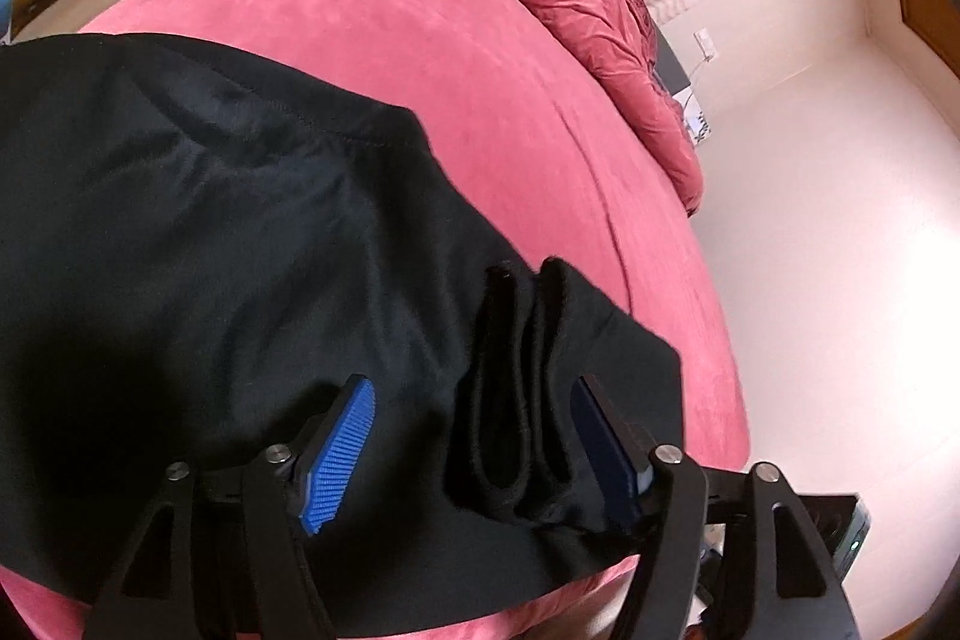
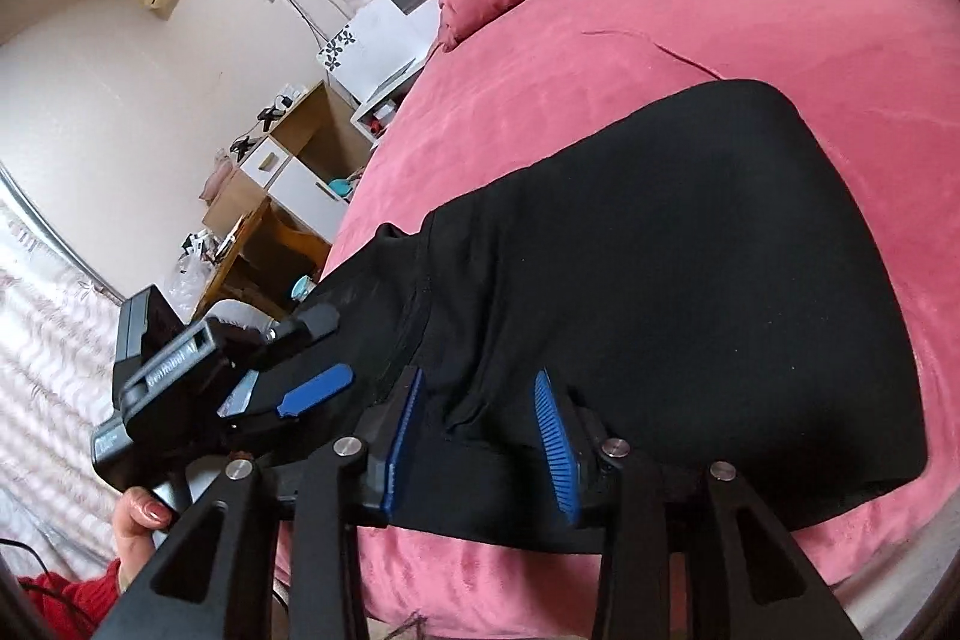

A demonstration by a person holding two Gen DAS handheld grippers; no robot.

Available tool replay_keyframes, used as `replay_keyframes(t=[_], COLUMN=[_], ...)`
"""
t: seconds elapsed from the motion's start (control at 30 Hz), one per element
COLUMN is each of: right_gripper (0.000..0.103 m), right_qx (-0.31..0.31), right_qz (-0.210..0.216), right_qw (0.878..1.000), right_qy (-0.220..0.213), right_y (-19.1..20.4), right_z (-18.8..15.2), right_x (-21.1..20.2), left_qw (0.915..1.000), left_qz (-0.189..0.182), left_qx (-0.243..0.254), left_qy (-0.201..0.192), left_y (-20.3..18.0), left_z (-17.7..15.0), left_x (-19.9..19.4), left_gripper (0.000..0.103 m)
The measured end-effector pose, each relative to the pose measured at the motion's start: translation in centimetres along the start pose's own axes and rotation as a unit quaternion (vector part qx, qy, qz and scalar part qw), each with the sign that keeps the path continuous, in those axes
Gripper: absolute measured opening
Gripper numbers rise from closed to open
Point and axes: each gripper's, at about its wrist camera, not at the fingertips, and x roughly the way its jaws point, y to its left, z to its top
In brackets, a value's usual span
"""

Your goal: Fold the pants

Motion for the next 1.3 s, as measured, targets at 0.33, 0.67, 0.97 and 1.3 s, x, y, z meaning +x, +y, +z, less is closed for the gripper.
replay_keyframes(t=[0.33, 0.67, 0.97, 1.3], right_gripper=[0.040, 0.050, 0.041, 0.035], right_qx=[0.144, 0.119, 0.077, -0.002], right_qz=[-0.074, -0.080, -0.104, -0.171], right_qw=[0.985, 0.983, 0.989, 0.985], right_qy=[-0.065, -0.116, -0.076, -0.037], right_y=[-7.3, -6.3, -5.5, -6.0], right_z=[0.8, 2.5, 4.0, 3.0], right_x=[-5.0, -8.4, -4.2, 0.3], left_qw=[0.9943, 0.9909, 0.9936, 0.9906], left_qz=[0.008, -0.024, 0.037, 0.066], left_qx=[0.041, 0.124, 0.084, 0.117], left_qy=[0.098, 0.047, 0.066, 0.027], left_y=[-3.5, -7.4, -2.5, -2.0], left_z=[-0.1, 0.2, -0.9, -3.8], left_x=[6.9, 0.7, 1.9, 3.0], left_gripper=[0.021, 0.017, 0.016, 0.015])
